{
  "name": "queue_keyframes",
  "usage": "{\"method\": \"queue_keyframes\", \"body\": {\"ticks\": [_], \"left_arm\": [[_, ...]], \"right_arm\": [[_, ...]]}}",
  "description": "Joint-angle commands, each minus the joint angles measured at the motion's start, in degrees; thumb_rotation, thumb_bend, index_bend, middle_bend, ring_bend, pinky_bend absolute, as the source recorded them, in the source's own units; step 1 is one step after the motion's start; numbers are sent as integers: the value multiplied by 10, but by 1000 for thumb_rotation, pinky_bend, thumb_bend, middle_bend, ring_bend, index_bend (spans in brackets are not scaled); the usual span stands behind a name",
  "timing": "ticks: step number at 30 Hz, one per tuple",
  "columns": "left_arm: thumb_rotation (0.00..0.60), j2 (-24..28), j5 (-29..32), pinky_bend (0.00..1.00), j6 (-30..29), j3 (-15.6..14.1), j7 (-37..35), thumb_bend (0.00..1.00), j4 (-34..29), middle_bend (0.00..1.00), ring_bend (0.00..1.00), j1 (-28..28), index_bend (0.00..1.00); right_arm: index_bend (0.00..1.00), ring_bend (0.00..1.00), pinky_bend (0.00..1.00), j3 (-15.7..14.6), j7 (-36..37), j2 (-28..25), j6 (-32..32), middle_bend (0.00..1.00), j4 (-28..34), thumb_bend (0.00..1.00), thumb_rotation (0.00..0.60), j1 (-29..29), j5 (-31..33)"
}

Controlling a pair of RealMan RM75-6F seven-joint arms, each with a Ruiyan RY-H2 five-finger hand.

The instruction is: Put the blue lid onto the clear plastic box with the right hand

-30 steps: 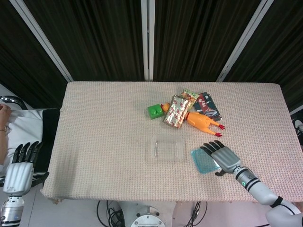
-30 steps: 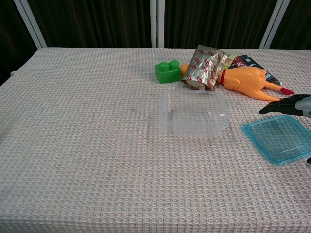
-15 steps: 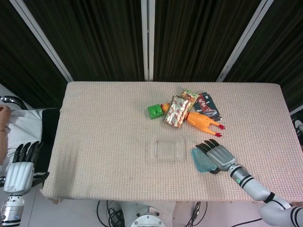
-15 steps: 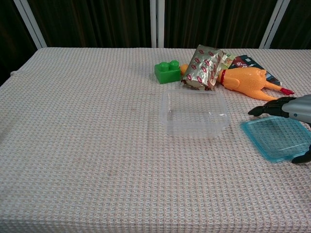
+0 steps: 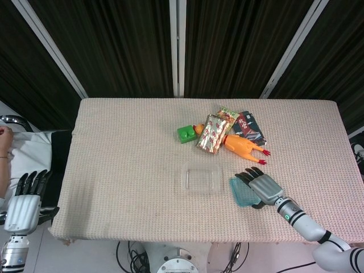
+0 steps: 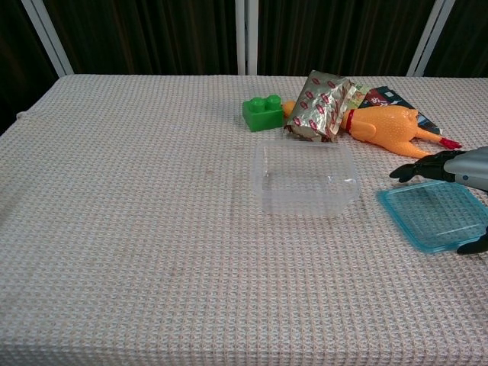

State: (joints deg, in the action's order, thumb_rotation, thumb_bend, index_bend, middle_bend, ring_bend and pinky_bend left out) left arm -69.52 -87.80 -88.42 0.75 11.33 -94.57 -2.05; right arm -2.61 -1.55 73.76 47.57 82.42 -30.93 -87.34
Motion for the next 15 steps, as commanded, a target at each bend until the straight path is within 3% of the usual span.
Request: {"method": "queue_keyframes", "body": {"ticks": [1,15], "left_arm": [[600,1,0,0,1,-1,2,142,-2,55,0,0,66],[600,8,-3,0,-1,-1,7,142,-13,55,0,1,66]], "right_arm": [[0,0,0,-1,7,-2,0,118,0,33,600,-2,1],[0,0,0,-5,42,7,-7,196,-20,68,600,-10,6]]}}
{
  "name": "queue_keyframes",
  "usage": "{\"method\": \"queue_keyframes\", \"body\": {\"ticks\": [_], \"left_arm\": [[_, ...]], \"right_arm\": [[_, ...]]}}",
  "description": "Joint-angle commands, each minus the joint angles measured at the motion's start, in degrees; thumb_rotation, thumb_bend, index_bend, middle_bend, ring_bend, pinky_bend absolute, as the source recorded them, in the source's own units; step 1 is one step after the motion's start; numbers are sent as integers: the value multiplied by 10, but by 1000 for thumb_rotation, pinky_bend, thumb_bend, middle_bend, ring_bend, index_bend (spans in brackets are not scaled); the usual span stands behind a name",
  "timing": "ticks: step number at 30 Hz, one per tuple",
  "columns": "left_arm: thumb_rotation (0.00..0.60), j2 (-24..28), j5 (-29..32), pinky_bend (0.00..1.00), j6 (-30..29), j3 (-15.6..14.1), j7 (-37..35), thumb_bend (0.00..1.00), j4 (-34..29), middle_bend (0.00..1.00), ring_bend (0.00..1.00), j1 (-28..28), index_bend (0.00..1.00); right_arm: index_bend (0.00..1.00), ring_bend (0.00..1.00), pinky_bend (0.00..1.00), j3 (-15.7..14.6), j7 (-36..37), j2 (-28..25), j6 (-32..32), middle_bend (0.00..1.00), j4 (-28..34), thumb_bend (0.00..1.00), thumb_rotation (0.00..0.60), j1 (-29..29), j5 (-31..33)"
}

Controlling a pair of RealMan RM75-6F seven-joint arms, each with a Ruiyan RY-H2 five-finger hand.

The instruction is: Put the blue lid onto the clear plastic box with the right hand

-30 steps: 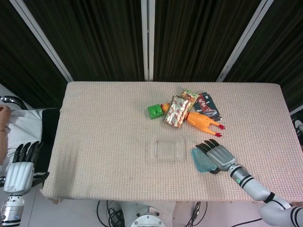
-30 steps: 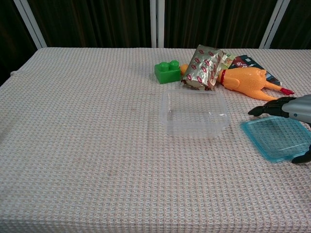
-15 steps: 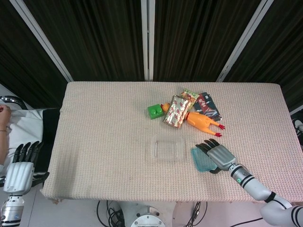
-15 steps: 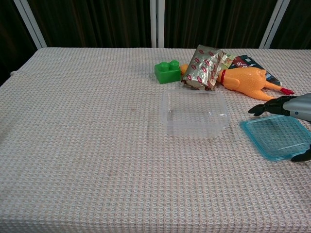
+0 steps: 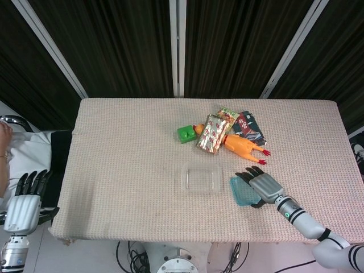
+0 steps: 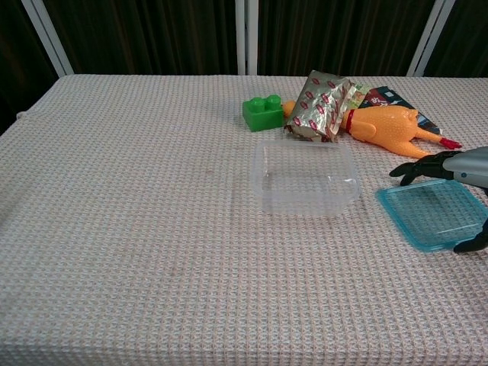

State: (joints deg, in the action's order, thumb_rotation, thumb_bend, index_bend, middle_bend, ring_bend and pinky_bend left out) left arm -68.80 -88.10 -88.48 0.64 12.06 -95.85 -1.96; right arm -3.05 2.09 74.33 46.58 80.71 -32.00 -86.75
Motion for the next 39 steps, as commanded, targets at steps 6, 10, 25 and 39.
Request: {"method": "queue_keyframes", "body": {"ticks": [6,10,25,39], "left_arm": [[600,1,-2,0,1,-1,-2,142,0,54,0,-1,65],[600,0,-4,0,3,0,-4,142,2,54,0,-2,65],[600,-4,-12,0,3,-1,-29,142,23,54,0,-6,66],[600,-16,-15,0,6,2,-76,142,65,55,0,-12,65]], "right_arm": [[0,0,0,1,18,-13,36,235,7,98,600,14,0],[0,0,0,11,15,-38,64,252,38,112,600,25,13],[0,0,0,92,-183,-90,45,262,293,128,600,-25,252],[0,0,0,129,-382,18,155,262,368,155,600,-146,517]]}}
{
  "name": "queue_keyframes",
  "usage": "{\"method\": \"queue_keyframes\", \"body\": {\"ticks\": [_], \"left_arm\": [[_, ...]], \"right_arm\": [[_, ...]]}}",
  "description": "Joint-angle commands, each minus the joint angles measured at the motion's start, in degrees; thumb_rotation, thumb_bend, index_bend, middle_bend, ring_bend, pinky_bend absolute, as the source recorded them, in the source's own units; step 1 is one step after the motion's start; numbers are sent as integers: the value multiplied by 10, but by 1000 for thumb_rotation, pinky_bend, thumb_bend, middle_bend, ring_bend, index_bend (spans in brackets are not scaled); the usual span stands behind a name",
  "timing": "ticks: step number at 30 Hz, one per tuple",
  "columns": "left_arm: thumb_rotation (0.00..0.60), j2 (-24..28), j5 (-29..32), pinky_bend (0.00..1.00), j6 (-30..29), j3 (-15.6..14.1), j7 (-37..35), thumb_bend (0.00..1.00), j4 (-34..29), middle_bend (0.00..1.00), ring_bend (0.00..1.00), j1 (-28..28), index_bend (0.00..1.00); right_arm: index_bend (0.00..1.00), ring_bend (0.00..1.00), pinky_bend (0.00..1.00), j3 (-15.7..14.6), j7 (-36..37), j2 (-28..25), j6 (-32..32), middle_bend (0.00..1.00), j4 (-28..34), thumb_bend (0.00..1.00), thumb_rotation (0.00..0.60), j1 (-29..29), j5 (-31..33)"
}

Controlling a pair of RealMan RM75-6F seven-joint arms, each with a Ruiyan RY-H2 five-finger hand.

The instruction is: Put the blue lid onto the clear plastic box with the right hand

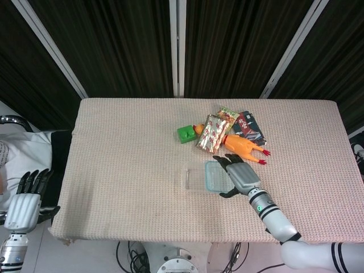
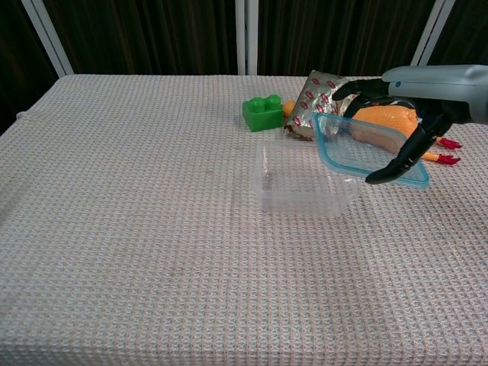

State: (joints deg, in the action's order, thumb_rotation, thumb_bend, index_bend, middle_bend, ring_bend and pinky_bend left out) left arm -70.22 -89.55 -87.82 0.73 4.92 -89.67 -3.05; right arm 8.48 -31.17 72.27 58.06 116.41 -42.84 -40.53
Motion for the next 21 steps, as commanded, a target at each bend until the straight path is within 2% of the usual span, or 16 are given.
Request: {"method": "queue_keyframes", "body": {"ticks": [1,9,21], "left_arm": [[600,-2,0,0,-1,1,-7,142,6,55,0,-1,65],[600,-8,4,0,5,2,-24,142,23,55,0,-3,65],[600,-13,6,0,6,2,-37,142,36,54,0,-5,65]], "right_arm": [[0,0,0,18,-64,51,52,262,9,155,600,-49,73],[0,0,0,29,-112,114,95,262,-10,160,600,-95,153],[0,0,0,24,-126,153,109,259,-40,162,600,-119,169]]}}
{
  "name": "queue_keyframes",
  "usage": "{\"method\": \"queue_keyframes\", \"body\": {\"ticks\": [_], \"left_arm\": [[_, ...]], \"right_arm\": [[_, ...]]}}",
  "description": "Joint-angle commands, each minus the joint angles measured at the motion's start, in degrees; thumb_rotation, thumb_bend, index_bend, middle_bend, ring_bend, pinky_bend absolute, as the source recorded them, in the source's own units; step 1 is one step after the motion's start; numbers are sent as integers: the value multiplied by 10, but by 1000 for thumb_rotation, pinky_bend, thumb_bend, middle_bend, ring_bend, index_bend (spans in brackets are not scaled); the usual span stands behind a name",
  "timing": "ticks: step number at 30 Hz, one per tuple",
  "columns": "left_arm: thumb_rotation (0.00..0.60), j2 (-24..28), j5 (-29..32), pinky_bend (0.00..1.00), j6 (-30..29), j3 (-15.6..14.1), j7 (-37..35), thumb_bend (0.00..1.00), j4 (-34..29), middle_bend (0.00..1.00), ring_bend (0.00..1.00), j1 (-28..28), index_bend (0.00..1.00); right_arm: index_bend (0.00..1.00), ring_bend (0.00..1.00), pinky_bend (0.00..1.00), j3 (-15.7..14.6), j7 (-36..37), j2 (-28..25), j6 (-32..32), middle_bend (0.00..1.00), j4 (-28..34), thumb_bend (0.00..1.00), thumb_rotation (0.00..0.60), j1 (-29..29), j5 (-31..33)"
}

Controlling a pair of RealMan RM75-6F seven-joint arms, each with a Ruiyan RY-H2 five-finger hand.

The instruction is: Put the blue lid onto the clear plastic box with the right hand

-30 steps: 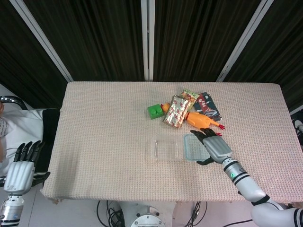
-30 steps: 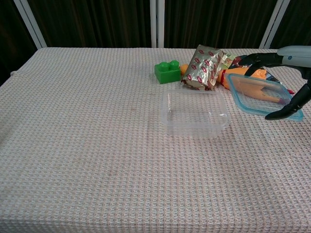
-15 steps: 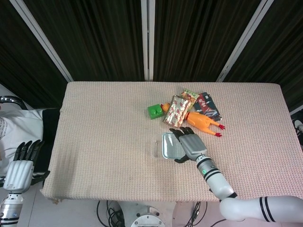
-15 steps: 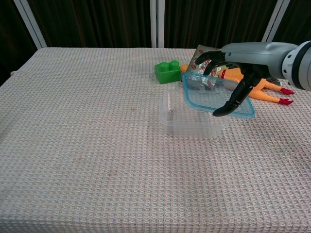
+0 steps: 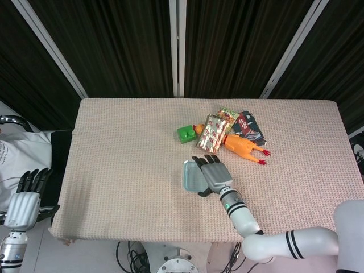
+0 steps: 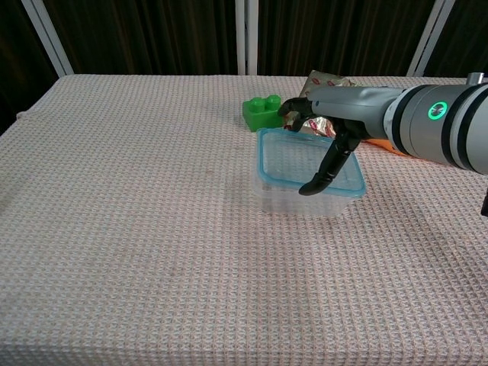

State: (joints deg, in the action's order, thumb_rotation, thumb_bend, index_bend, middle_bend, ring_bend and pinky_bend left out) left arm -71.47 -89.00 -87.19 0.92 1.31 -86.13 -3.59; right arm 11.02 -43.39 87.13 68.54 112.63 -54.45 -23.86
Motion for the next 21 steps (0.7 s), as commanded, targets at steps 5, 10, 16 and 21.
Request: {"method": "queue_keyframes", "body": {"ticks": [5,10,16,21], "left_arm": [[600,-2,2,0,-1,-2,-3,142,3,54,0,2,66],[600,-3,1,0,-2,-3,-3,142,4,54,0,2,65],[600,-4,1,0,-2,-2,-3,143,4,54,0,2,65],[600,-4,2,0,-1,-3,-3,142,4,54,0,2,65]], "right_arm": [[0,0,0,-4,-9,11,10,258,-7,162,600,-6,10],[0,0,0,-7,-7,15,11,256,-12,163,600,-6,10],[0,0,0,-10,-5,14,12,255,-15,163,600,-4,6],[0,0,0,-12,-1,14,9,255,-17,163,600,-2,5]]}}
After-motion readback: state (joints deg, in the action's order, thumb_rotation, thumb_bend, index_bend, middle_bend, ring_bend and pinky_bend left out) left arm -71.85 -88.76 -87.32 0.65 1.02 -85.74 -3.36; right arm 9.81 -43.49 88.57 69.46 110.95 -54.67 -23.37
